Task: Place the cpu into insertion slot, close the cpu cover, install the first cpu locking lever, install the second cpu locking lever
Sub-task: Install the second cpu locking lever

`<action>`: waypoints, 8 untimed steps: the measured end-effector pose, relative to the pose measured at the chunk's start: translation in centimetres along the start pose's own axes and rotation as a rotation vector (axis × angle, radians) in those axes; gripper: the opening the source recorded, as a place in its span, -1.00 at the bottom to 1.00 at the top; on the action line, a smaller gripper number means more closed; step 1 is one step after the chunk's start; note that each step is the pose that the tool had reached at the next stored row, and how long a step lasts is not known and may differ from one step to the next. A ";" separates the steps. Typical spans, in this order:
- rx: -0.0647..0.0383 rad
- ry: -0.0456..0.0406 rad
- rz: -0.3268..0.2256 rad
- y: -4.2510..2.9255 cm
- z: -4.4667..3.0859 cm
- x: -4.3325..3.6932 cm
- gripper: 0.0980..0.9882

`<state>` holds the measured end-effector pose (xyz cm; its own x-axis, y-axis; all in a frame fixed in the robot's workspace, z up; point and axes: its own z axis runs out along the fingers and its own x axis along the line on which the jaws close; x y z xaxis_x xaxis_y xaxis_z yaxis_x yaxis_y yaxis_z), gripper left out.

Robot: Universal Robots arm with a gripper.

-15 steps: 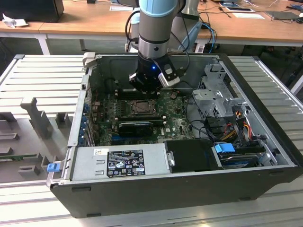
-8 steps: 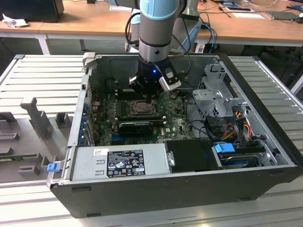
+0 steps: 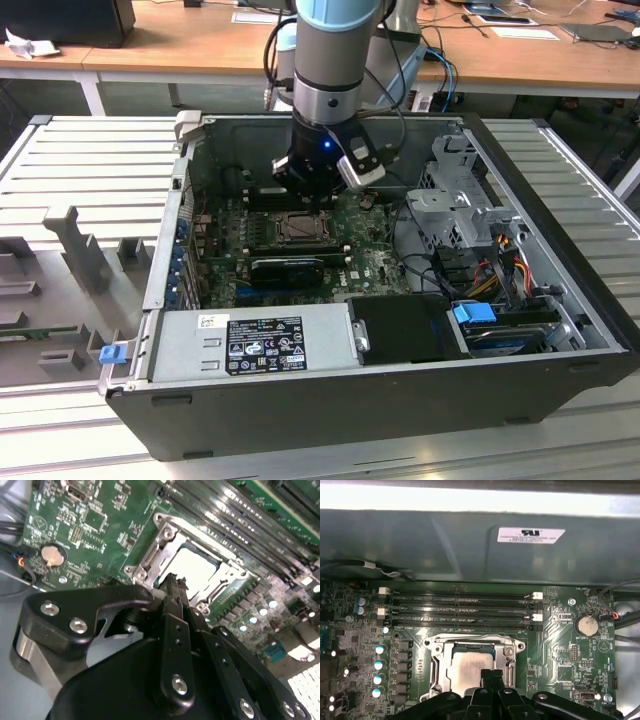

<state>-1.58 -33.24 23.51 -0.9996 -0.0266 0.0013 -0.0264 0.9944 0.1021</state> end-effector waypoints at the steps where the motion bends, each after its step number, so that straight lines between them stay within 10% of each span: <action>1: 0.000 0.0000 0.000 -0.22 -0.02 0.03 -0.98; 8: 0.000 0.0000 0.000 -1.35 -0.38 0.09 -0.98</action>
<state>-1.64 -34.63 23.75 -0.9996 -0.0266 0.0013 -0.0263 0.9944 0.1020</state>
